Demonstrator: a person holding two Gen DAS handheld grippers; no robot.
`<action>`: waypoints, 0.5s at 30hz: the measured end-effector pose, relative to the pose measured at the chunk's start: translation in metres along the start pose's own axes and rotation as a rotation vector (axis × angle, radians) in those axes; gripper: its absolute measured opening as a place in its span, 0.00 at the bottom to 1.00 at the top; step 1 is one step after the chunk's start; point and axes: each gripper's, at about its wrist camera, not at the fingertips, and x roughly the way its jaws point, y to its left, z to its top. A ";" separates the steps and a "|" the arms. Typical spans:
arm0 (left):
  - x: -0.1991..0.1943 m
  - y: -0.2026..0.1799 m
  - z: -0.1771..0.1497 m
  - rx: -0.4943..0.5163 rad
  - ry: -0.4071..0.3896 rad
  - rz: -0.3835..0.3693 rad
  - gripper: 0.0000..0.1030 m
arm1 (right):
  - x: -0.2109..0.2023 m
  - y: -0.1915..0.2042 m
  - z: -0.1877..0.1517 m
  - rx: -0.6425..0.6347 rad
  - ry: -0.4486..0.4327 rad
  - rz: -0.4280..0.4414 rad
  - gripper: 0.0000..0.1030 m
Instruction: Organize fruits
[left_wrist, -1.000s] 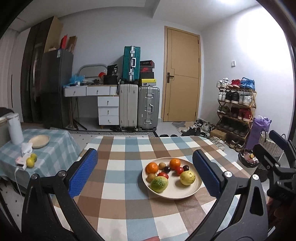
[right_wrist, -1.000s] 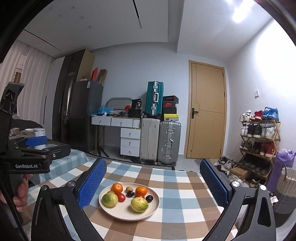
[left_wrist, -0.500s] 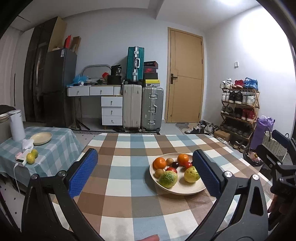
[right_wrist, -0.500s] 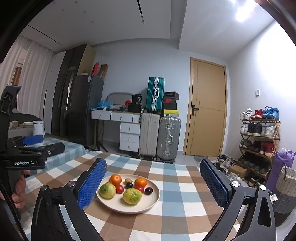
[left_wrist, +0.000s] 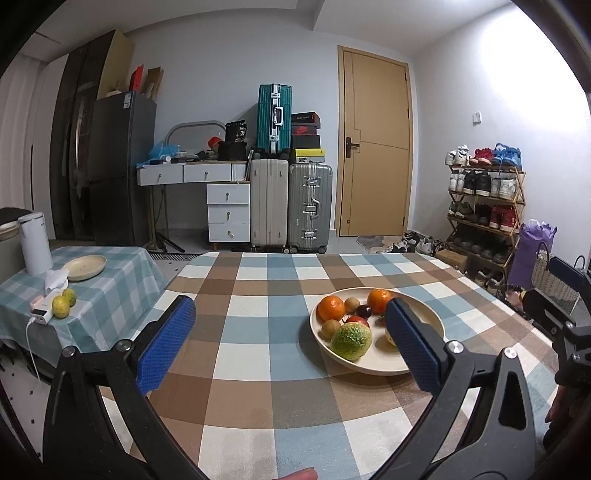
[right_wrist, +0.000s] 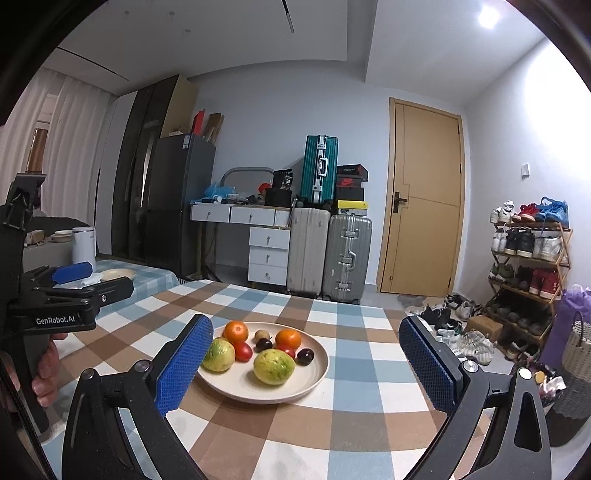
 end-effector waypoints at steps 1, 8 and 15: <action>0.004 0.000 -0.003 0.001 0.000 0.001 0.99 | 0.001 0.000 -0.002 0.001 0.005 0.000 1.00; 0.016 -0.003 -0.016 0.030 0.017 0.028 0.99 | 0.011 -0.004 -0.016 0.017 0.052 0.003 1.00; 0.034 0.000 -0.028 0.018 0.052 0.005 0.99 | 0.024 -0.013 -0.021 0.068 0.105 0.020 1.00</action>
